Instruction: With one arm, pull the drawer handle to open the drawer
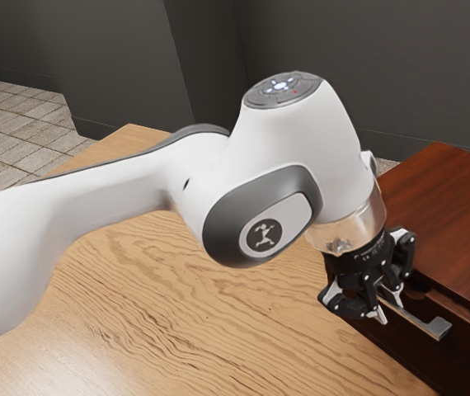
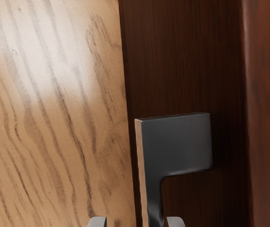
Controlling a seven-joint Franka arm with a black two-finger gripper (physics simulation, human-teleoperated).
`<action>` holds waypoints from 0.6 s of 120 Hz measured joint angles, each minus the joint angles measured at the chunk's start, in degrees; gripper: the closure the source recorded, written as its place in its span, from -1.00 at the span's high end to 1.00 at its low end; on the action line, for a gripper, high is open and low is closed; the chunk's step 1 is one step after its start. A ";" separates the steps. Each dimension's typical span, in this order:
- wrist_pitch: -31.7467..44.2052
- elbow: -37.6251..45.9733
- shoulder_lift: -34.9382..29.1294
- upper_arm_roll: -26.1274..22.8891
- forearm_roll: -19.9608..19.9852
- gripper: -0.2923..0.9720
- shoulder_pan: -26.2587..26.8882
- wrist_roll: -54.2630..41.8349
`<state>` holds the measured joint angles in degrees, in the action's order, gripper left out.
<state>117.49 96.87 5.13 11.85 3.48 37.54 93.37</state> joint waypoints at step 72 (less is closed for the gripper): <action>4.63 11.29 -8.11 -0.66 -1.57 -0.59 1.04 -0.32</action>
<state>122.12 108.16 -2.97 11.19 1.91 38.58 93.05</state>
